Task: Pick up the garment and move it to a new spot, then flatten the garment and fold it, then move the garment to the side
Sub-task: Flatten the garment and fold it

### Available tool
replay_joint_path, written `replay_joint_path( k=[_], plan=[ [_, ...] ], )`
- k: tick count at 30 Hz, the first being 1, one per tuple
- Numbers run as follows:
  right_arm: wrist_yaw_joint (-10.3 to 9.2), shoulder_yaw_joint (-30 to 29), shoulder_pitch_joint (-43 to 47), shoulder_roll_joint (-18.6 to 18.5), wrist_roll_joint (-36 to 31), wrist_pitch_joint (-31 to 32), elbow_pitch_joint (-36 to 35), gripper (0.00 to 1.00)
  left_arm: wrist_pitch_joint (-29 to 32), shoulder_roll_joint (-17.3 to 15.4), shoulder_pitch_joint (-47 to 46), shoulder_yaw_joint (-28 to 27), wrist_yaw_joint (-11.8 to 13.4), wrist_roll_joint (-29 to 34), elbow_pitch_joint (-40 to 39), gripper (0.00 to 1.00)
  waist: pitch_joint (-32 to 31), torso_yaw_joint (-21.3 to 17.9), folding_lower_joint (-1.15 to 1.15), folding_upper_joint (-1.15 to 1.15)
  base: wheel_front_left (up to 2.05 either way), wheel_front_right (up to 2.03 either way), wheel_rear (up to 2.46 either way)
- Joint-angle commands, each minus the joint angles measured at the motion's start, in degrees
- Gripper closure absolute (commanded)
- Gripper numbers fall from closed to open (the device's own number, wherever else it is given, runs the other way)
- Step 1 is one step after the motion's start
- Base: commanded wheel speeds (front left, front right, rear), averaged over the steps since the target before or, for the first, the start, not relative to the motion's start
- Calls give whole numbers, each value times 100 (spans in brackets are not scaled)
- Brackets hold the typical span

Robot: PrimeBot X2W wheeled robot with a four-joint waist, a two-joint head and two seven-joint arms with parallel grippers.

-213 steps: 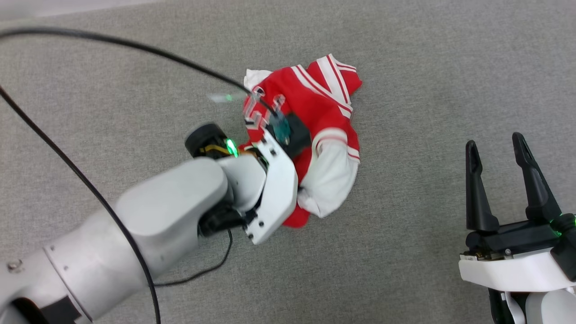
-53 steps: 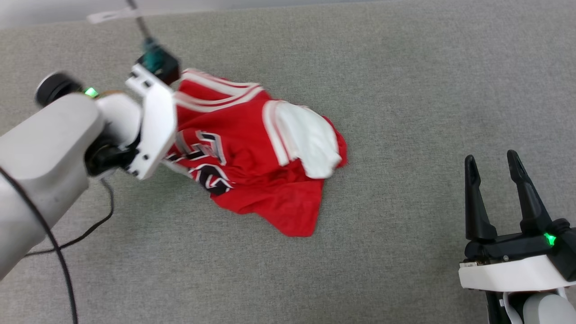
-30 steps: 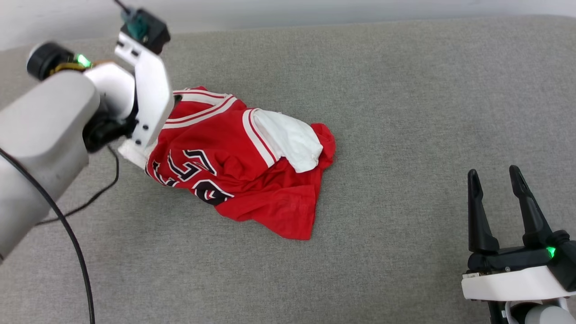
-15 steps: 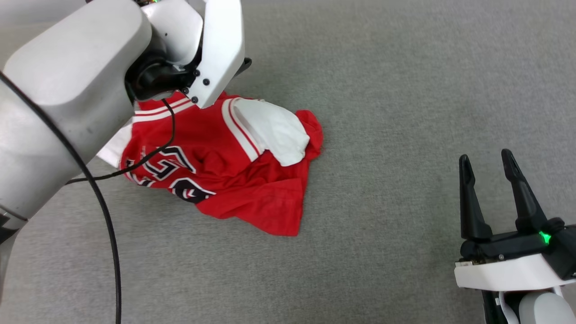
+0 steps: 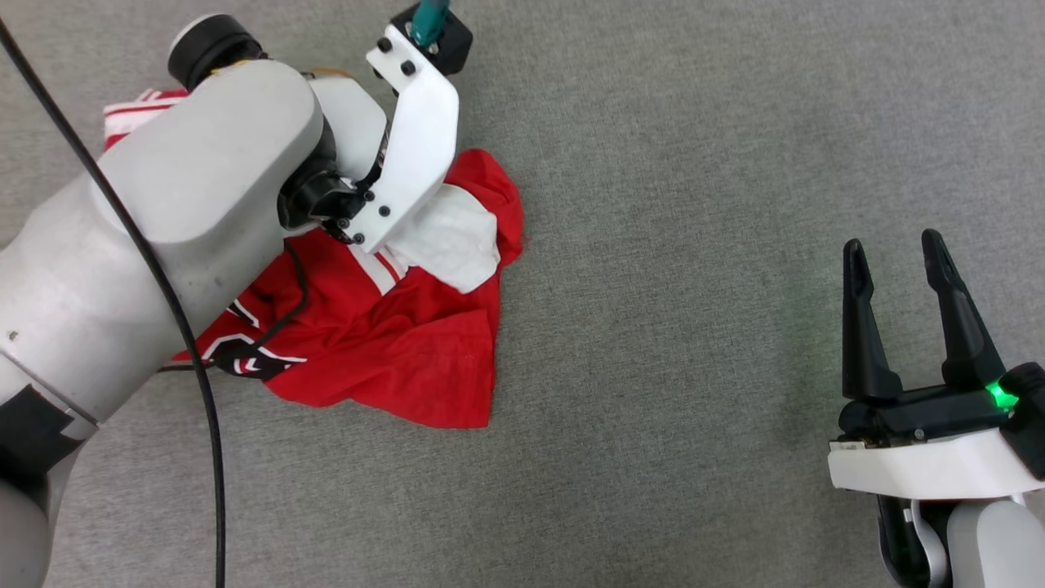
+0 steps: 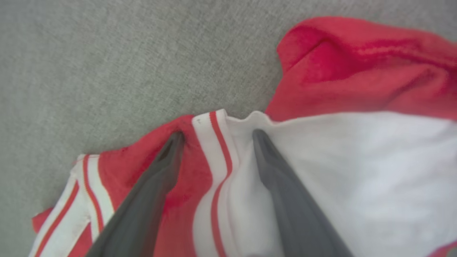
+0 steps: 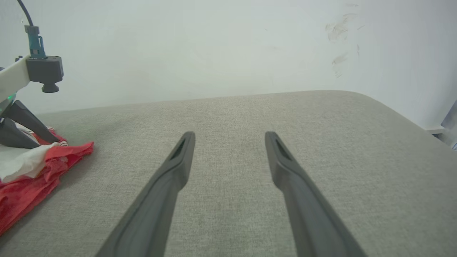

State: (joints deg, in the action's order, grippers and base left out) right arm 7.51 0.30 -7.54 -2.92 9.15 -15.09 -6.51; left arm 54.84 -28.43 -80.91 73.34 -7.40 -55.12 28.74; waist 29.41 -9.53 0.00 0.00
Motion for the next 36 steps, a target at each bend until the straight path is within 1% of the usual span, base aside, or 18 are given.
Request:
replay_joint_path(
  k=[1,3,6,7,8,12,20,23,26,28,31,32,34,35,36],
  plan=[
    [-4,15,-99,7,52,-11,-13,0,62,8,128,14,2,82,4,0,87,-44,0,0,0,0,0],
    [-4,46,-130,7,64,-11,-8,0,234,-12,332,48,3,256,-28,0,136,-59,0,0,0,0,0],
    [-4,59,-176,7,67,-11,2,0,195,-26,490,81,8,313,-20,0,179,-63,0,0,0,0,0],
    [-4,63,-187,7,71,-11,12,0,162,-27,519,87,9,310,-14,58,180,-63,0,0,0,0,0],
    [-4,66,-186,7,77,-11,17,0,148,-32,542,89,9,326,-26,100,171,-59,0,0,0,0,0],
    [-4,59,-94,7,68,-11,59,0,-147,-100,313,47,9,463,-305,100,31,-6,0,0,0,0,0],
    [-4,64,134,7,-4,-11,83,0,-1129,-203,-341,8,9,164,-1033,100,-367,187,0,0,0,0,0],
    [-4,93,139,7,-11,-11,68,0,-1482,-92,-536,3,9,-82,-1251,100,-404,184,0,0,0,0,0],
    [-4,141,83,6,10,-11,41,0,-1698,109,-638,6,9,-145,-1406,100,-357,99,0,0,0,0,0],
    [-4,147,44,7,55,-11,26,0,-1781,276,-660,3,9,-73,-1446,100,-277,-13,0,0,0,0,0],
    [-4,128,-18,6,122,-11,15,0,-1714,568,-493,4,9,94,-1377,100,-129,-218,0,0,0,0,0],
    [-4,130,-63,7,211,-11,3,0,-1619,841,-243,1,9,240,-1203,100,24,-439,0,0,0,0,0],
    [-4,122,-62,7,261,-11,1,0,-1419,948,-22,3,9,443,-1089,100,112,-544,0,0,0,0,0],
    [-4,161,-114,8,321,-11,-3,0,-1013,954,356,4,9,825,-954,100,232,-681,0,0,0,0,0],
    [-4,170,-128,8,348,-11,-1,0,-979,940,445,0,9,873,-909,100,258,-716,0,0,0,0,0]
  ],
)
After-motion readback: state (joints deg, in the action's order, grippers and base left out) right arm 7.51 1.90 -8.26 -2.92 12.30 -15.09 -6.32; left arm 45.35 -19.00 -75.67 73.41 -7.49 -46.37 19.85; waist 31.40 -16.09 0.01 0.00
